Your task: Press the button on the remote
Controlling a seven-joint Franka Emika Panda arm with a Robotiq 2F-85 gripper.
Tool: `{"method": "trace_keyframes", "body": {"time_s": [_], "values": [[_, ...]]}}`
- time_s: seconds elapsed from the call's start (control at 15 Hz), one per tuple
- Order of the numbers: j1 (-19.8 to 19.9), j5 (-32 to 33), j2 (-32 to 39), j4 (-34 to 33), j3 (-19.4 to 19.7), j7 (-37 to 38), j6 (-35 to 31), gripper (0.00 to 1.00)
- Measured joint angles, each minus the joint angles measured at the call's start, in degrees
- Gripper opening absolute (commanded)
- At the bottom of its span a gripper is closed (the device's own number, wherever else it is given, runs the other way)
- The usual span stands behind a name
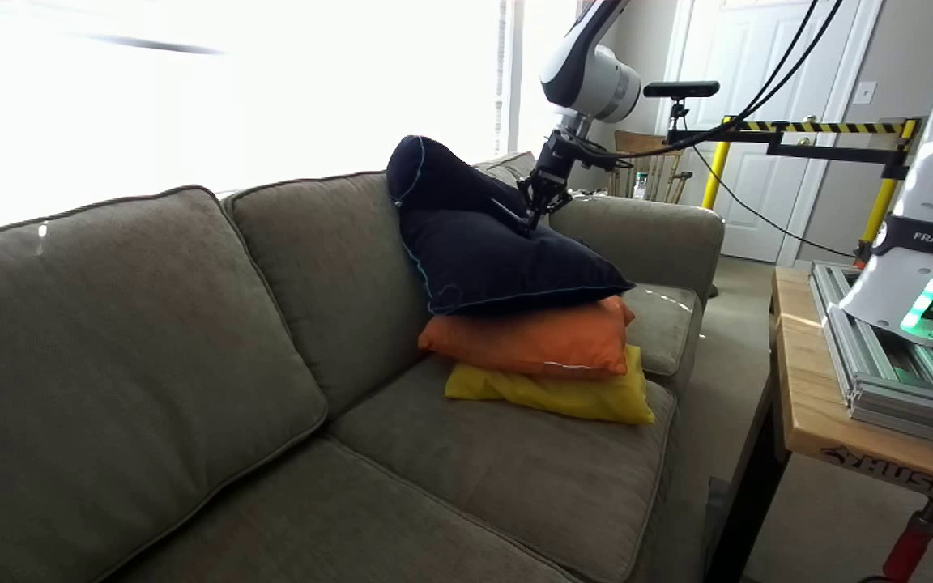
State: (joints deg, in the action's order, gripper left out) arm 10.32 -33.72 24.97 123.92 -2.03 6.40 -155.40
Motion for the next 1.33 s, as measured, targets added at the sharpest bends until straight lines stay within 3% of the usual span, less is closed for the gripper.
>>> {"method": "trace_keyframes", "body": {"time_s": [0.73, 1.27, 1.33], "values": [[-0.2, 0.2, -1.5, -0.2, 0.2, 0.6, 0.4, 0.00], [-1.4, 1.8, -8.8, 0.4, 2.7, 2.1, 7.5, 0.00], [-1.6, 2.9, -10.2, 0.5, 3.1, 2.4, 9.2, 0.26]]}}
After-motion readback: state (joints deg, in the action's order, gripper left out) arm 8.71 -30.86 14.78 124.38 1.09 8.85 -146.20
